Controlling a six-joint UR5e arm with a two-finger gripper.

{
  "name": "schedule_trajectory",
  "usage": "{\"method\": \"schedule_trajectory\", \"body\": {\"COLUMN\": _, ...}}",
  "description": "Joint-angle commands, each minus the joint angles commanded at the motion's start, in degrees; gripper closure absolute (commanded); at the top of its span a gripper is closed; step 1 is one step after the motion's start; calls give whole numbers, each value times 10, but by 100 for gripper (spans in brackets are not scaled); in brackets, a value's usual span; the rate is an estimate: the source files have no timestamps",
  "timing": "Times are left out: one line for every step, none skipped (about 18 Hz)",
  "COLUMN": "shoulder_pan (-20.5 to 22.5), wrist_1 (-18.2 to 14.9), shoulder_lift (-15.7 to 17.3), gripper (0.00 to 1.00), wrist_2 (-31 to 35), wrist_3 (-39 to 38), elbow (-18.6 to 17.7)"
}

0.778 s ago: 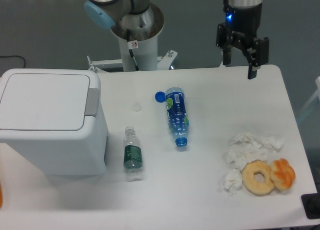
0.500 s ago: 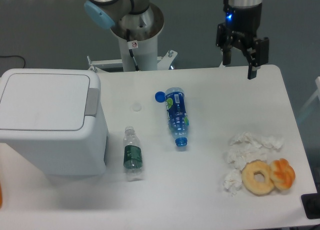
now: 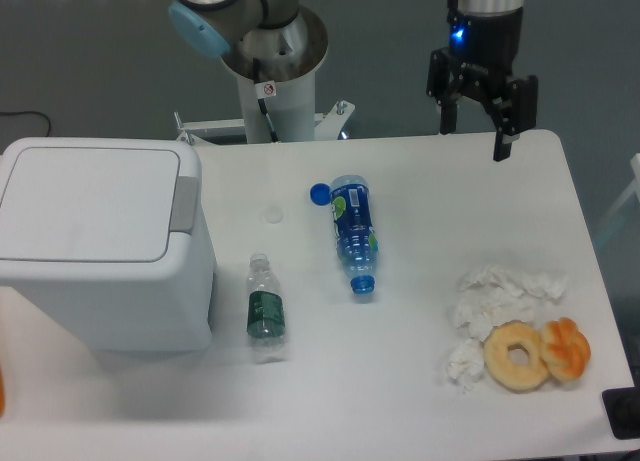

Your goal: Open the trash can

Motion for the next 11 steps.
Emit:
{"method": "schedule_trajectory", "body": {"shoulder_pan": 0, "wrist_1": 0, "shoulder_lift": 1, "gripper": 0, "wrist_2": 1, "wrist_3": -18, "elbow": 1}}
{"method": "schedule_trajectory", "body": {"shoulder_pan": -1, "wrist_1": 0, "shoulder_lift": 0, "gripper": 0, "wrist_2": 0, "wrist_3": -33, "elbow": 3}}
{"method": "schedule_trajectory", "body": {"shoulder_pan": -3, "wrist_1": 0, "shoulder_lift": 0, "gripper": 0, "wrist_2": 0, "wrist_3": -40, "elbow": 4}}
{"method": "schedule_trajectory", "body": {"shoulder_pan": -8, "wrist_1": 0, "shoulder_lift": -1, "gripper": 0, "wrist_2": 1, "wrist_3": -41, "elbow": 6}}
{"method": "schedule_trajectory", "body": {"shoulder_pan": -11, "wrist_1": 0, "shoulder_lift": -1, "gripper": 0, "wrist_2": 1, "wrist_3": -42, "elbow": 6}}
{"method": "schedule_trajectory", "body": {"shoulder_pan": -11, "wrist_1": 1, "shoulder_lift": -1, "gripper": 0, "wrist_2": 1, "wrist_3": -46, "elbow": 6}}
{"method": "schedule_trajectory", "body": {"shoulder_pan": -12, "wrist_1": 0, "shoulder_lift": -1, "gripper": 0, "wrist_2": 1, "wrist_3": -49, "elbow": 6}}
{"method": "schedule_trajectory", "body": {"shoulder_pan": -18, "wrist_1": 0, "shoulder_lift": -2, "gripper": 0, "wrist_2": 1, "wrist_3": -51, "elbow": 6}}
{"method": "schedule_trajectory", "body": {"shoulder_pan": -23, "wrist_1": 1, "shoulder_lift": -2, "gripper": 0, "wrist_2": 1, "wrist_3": -56, "elbow": 6}}
{"method": "schedule_trajectory", "body": {"shoulder_pan": -27, "wrist_1": 1, "shoulder_lift": -3, "gripper": 0, "wrist_2": 1, "wrist_3": -65, "elbow": 7}}
{"method": "schedule_trajectory", "body": {"shoulder_pan": -32, "wrist_1": 4, "shoulder_lift": -4, "gripper": 0, "wrist_2": 0, "wrist_3": -81, "elbow": 7}}
